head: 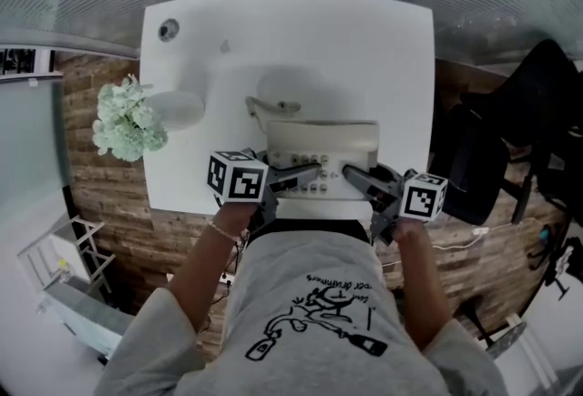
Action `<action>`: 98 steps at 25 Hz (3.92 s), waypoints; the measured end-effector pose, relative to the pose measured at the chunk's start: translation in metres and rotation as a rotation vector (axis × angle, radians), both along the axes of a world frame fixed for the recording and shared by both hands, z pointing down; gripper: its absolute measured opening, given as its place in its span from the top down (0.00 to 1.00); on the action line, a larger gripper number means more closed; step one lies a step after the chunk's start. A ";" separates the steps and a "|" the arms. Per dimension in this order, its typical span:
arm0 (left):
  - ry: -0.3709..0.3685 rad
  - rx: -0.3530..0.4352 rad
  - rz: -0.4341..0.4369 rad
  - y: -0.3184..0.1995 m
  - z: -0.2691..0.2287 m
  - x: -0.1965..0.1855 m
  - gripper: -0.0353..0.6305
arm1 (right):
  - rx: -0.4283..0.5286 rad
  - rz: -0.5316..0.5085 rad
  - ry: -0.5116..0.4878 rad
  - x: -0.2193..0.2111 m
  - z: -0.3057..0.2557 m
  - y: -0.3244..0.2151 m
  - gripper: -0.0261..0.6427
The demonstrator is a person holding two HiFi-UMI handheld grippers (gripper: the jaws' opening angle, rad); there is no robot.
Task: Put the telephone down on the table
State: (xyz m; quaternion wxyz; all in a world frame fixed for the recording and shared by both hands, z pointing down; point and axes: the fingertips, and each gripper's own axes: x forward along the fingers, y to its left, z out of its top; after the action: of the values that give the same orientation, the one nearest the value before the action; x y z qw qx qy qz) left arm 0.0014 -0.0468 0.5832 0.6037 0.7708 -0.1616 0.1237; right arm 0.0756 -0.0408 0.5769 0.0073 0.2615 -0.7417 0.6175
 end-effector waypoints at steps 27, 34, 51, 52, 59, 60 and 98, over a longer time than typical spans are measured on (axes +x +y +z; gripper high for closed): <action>-0.192 -0.045 -0.033 -0.001 0.070 -0.004 0.39 | -0.063 0.007 0.008 0.004 0.065 -0.001 0.55; -0.264 -0.052 -0.061 0.000 0.075 -0.005 0.36 | -0.060 0.008 0.013 0.007 0.068 -0.001 0.55; -0.408 -0.044 -0.113 0.000 0.081 -0.012 0.29 | -0.070 0.017 0.040 0.010 0.075 -0.001 0.55; -0.416 -0.043 -0.116 0.000 0.081 -0.013 0.29 | -0.072 0.016 0.040 0.009 0.075 -0.001 0.55; -0.483 -0.047 -0.134 0.001 0.083 -0.021 0.27 | -0.074 0.017 0.060 0.005 0.078 0.000 0.55; -0.488 -0.049 -0.134 0.002 0.084 -0.021 0.27 | -0.075 0.018 0.063 0.005 0.078 0.000 0.55; -0.625 -0.051 -0.114 0.003 0.091 -0.028 0.25 | -0.090 -0.001 0.256 0.007 0.091 0.004 0.53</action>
State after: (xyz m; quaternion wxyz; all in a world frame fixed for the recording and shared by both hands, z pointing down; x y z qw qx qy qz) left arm -0.0265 -0.0434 0.6743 0.5499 0.6699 -0.3791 0.3243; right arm 0.0825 -0.0364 0.6684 0.1137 0.3373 -0.7065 0.6117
